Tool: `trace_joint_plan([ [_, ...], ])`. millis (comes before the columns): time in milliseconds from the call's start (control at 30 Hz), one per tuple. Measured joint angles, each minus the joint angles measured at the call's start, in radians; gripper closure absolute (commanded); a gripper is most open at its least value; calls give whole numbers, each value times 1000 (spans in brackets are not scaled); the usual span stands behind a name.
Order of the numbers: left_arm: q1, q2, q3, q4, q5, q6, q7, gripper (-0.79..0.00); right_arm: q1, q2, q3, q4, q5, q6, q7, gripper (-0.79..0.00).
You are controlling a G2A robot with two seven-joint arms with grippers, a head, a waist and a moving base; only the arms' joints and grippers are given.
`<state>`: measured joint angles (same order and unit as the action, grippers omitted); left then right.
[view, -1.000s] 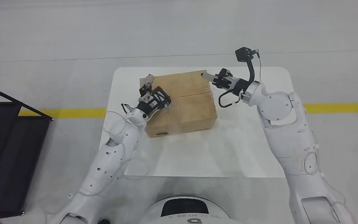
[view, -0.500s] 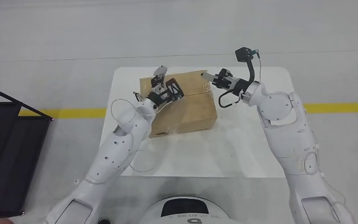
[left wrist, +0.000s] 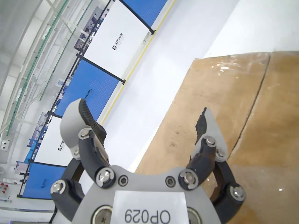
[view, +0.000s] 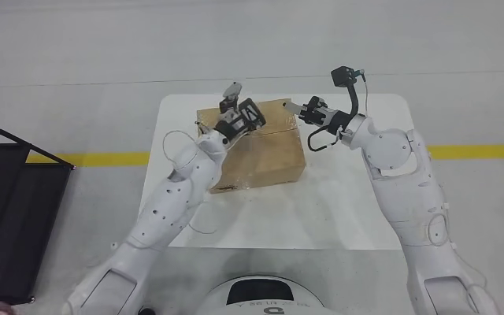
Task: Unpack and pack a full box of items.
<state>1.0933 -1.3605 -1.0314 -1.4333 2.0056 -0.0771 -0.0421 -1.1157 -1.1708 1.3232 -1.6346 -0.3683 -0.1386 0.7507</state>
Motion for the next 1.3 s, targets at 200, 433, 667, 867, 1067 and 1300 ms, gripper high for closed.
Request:
trace_joint_plan([
  [200,139,31,-143,-161,-48,19,64,-785,12,-2,-9,-8,20,7,-14,-785],
  [433,332,65,-308,-288,-93,-70,105,-785,-63,15,124,-21,249,-172,27,-785],
  [667,378,73,-301,-256,-83,-162,100,-785,-201,38,269,-23,427,-335,84,-785],
  [867,326,69,-233,-235,-42,-199,80,-785,-277,42,287,-46,438,-355,42,-785],
  [1067,254,61,-162,-195,-10,-226,49,-785,-331,44,285,-74,413,-355,-6,-785],
  [1300,189,49,-94,-165,-9,-228,31,-785,-370,47,289,-96,408,-355,-37,-785],
])
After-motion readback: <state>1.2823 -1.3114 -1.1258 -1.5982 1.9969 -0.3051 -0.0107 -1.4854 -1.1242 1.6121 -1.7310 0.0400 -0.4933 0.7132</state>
